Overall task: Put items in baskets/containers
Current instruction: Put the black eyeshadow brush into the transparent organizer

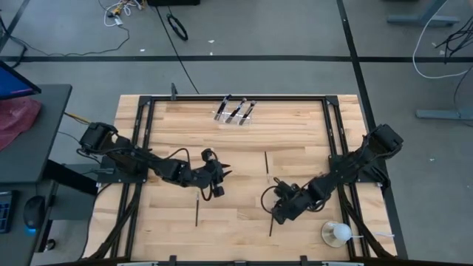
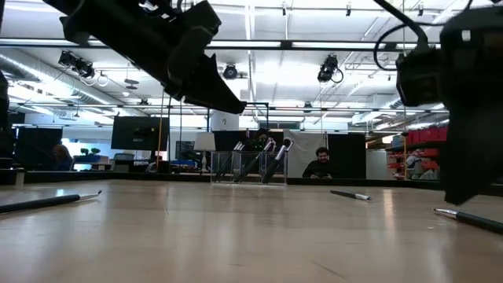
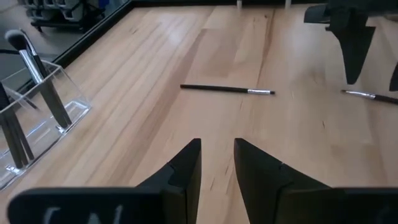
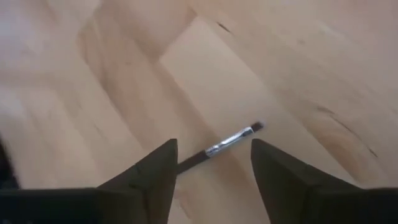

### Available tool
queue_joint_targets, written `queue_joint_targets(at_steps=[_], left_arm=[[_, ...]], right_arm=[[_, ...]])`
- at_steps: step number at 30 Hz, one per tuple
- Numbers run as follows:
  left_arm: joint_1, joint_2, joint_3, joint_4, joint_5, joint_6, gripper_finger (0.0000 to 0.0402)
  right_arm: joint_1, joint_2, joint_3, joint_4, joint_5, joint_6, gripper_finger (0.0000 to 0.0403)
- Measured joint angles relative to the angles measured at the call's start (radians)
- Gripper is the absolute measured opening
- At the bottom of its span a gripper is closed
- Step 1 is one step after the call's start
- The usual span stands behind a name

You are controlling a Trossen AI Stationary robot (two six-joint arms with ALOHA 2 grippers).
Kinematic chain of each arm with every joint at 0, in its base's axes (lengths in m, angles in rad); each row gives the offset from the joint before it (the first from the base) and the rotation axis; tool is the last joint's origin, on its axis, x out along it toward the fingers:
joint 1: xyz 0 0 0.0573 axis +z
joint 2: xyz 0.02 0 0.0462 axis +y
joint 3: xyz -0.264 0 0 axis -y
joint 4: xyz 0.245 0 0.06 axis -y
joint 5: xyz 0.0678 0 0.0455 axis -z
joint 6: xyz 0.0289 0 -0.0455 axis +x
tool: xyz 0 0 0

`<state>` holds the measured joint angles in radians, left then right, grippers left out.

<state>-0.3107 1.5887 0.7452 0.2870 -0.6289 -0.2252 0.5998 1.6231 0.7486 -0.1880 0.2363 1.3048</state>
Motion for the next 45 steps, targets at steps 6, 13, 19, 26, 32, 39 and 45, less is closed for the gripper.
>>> queue_joint_targets(at_steps=[6, 13, 19, 26, 32, 39, 45], left_arm=[[0.005, 0.000, 0.000, 0.001, 0.000, 0.001, 0.0101], [0.006, 0.000, 0.000, 0.007, 0.000, 0.011, 0.0101], [0.006, 0.000, 0.000, 0.010, 0.000, 0.012, 0.0101], [0.006, 0.000, 0.000, 0.010, 0.000, 0.011, 0.0101], [0.006, 0.000, 0.000, 0.010, 0.001, 0.011, 0.0101], [0.006, 0.000, 0.000, 0.009, 0.001, 0.011, 0.0101], [0.006, 0.000, 0.000, 0.009, 0.001, 0.011, 0.0101]], right_arm=[[0.001, 0.045, 0.002, 0.002, 0.009, 0.020, 0.0178], [0.000, 0.055, 0.002, 0.004, 0.074, -0.061, 0.0135], [-0.003, 0.084, 0.002, 0.012, 0.112, -0.099, 0.0099], [-0.007, 0.125, 0.001, 0.091, 0.175, -0.206, 0.0065], [-0.031, 0.130, -0.002, 0.137, 0.231, -0.320, 0.0044], [-0.058, 0.084, -0.004, 0.156, 0.243, -0.399, 0.0043], [-0.053, -0.022, -0.004, 0.094, 0.086, -0.441, 0.0101]])
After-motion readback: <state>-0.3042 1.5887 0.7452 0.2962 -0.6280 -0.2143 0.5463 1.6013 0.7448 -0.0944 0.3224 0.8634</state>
